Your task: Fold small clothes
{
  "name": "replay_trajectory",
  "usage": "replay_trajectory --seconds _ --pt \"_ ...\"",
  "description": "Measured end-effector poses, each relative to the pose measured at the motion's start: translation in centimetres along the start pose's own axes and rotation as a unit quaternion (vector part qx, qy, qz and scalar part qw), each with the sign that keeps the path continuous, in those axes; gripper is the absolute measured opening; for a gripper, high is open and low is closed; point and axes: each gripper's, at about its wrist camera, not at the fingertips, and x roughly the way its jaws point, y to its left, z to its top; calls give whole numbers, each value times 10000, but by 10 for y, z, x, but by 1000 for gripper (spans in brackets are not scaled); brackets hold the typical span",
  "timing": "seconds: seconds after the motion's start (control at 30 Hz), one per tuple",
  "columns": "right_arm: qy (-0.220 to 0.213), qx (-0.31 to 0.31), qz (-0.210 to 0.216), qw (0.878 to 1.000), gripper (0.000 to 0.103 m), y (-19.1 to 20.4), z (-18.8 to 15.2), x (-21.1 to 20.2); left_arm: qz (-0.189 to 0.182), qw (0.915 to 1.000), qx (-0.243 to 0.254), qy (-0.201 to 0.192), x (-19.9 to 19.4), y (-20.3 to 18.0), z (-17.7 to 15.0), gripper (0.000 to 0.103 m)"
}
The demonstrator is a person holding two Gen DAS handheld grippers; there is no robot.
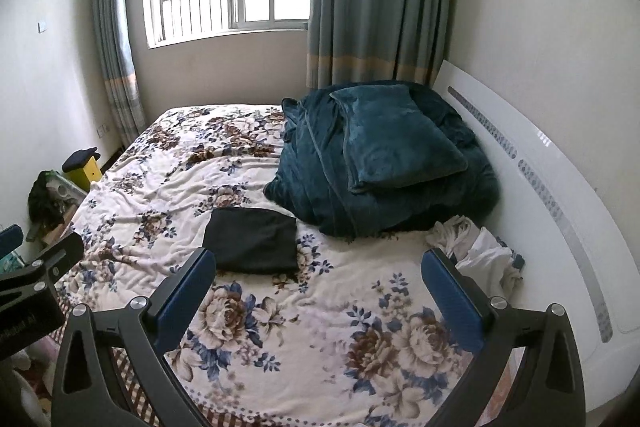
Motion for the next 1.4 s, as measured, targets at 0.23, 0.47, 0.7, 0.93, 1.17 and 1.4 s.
replay_trajectory --seconds 0.23,0.47,0.7,0.93,1.17,1.4 --pt "-6 3 -6 10000 103 2 -1 -2 25 10000 -28 -21 -6 0 -1 103" --pt "-12 -16 36 10000 103 3 0 -5 56 10000 -30 -10 -8 1 -1 103" --pt "25 -34 109 9999 103 1 6 -5 73 10000 -18 8 -8 1 -2 103" --pt "17 -56 117 9999 103 0 6 -5 80 10000 -16 28 -8 1 -5 103" --pt "27 -40 118 9999 103 2 5 -5 110 9999 -69 9 -12 4 -9 103" --pt "9 -49 121 9999 103 5 5 -6 186 9998 -53 -36 -13 7 -8 103"
